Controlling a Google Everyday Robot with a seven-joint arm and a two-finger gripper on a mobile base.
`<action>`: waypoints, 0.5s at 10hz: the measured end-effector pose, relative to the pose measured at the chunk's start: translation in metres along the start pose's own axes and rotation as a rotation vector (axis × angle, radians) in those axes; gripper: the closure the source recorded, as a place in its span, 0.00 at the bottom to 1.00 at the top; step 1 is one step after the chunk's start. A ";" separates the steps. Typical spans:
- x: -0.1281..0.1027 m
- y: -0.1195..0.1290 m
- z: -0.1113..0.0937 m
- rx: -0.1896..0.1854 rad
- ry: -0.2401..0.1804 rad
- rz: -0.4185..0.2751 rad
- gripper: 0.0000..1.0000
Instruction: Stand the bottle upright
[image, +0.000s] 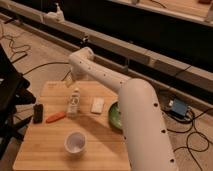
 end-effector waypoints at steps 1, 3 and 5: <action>0.006 0.003 0.006 0.011 0.015 0.000 0.20; 0.008 0.004 0.008 0.017 0.021 -0.002 0.20; 0.008 0.001 0.007 0.021 0.020 -0.001 0.20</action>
